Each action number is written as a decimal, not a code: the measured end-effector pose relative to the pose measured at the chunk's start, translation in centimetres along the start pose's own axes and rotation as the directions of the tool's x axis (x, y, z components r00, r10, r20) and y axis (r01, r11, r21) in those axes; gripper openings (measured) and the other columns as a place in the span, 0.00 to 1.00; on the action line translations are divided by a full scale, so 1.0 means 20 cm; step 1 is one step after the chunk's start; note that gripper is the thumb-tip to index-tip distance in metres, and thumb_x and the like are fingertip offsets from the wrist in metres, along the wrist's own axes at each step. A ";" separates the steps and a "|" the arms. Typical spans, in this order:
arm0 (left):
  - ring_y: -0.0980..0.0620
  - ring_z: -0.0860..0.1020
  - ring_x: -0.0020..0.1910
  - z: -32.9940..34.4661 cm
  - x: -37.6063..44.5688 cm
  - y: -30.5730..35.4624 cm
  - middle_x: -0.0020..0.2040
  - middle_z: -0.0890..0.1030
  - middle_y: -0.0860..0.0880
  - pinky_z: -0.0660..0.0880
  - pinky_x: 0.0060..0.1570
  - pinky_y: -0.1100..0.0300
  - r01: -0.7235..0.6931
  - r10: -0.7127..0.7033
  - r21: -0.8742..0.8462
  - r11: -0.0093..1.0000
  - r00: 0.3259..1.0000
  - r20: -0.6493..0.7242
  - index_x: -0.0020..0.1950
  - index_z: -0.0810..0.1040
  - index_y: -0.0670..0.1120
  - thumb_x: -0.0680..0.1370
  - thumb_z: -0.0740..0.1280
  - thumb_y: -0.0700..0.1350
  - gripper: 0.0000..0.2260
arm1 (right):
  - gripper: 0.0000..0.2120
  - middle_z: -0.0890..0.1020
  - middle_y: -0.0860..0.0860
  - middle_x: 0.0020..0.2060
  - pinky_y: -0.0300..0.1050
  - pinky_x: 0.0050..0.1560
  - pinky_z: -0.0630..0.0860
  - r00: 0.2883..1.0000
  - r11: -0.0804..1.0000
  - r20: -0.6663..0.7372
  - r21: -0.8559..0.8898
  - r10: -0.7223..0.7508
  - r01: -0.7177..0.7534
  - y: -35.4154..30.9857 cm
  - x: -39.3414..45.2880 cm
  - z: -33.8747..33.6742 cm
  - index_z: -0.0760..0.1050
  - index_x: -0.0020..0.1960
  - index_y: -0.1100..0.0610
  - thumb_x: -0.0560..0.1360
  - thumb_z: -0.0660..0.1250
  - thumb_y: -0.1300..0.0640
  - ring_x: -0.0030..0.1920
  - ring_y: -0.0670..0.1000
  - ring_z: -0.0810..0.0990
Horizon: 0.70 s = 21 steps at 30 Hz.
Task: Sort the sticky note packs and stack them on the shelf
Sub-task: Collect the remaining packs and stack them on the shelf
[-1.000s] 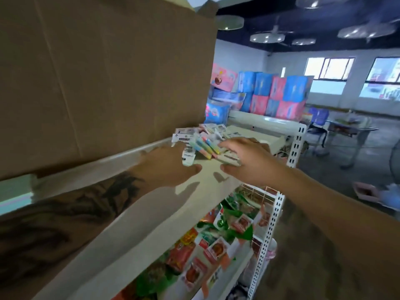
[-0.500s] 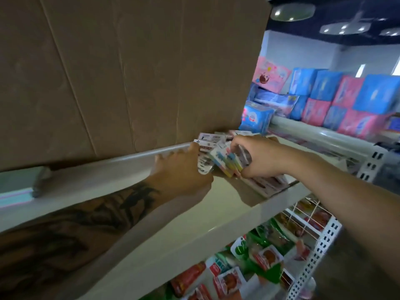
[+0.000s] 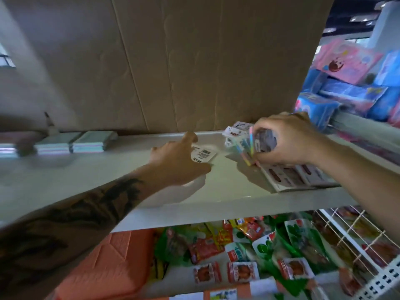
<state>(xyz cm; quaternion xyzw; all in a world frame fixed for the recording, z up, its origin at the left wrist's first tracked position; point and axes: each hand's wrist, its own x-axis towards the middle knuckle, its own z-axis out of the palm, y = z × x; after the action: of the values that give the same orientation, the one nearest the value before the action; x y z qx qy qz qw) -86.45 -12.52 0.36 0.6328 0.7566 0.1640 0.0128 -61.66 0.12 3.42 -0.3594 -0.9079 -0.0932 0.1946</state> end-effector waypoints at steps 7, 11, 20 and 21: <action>0.55 0.80 0.45 -0.20 -0.22 -0.22 0.63 0.81 0.48 0.83 0.44 0.52 0.081 -0.090 -0.099 0.992 0.992 -0.086 0.68 0.66 0.54 0.74 0.75 0.59 0.29 | 0.29 0.83 0.42 0.45 0.57 0.62 0.66 0.984 0.983 -0.096 0.093 -0.147 0.156 -0.34 0.12 -0.01 0.78 0.56 0.42 0.61 0.62 0.28 0.54 0.52 0.77; 0.50 0.80 0.46 -0.31 -0.37 -0.43 0.62 0.81 0.50 0.81 0.47 0.48 0.176 -0.178 -0.026 0.984 0.976 -0.125 0.69 0.65 0.58 0.72 0.73 0.63 0.30 | 0.29 0.83 0.41 0.45 0.55 0.61 0.63 0.971 0.970 -0.095 0.085 -0.219 0.227 -0.64 0.20 0.02 0.77 0.55 0.42 0.60 0.63 0.29 0.56 0.50 0.76; 0.46 0.79 0.43 -0.56 -0.81 -1.14 0.53 0.82 0.51 0.79 0.48 0.50 0.371 -0.372 -0.038 0.928 0.923 -0.099 0.65 0.67 0.62 0.63 0.69 0.67 0.32 | 0.28 0.81 0.42 0.40 0.54 0.60 0.66 0.932 0.927 -0.050 0.099 -0.359 0.362 -1.52 0.41 0.13 0.78 0.54 0.41 0.60 0.59 0.30 0.54 0.51 0.77; 0.46 0.79 0.43 -0.58 -0.85 -1.24 0.51 0.81 0.51 0.79 0.49 0.51 0.383 -0.385 -0.035 0.923 0.918 -0.096 0.65 0.67 0.61 0.66 0.70 0.66 0.31 | 0.28 0.81 0.43 0.39 0.54 0.60 0.66 0.926 0.921 -0.038 0.101 -0.375 0.377 -1.63 0.44 0.15 0.78 0.54 0.41 0.60 0.60 0.30 0.53 0.51 0.77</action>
<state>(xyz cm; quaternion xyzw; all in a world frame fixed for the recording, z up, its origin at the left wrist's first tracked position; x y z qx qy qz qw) -109.30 -35.09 1.69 0.4631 0.8643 0.1959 0.0115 -90.81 -17.16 3.42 -0.1670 -0.9618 -0.0837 0.2001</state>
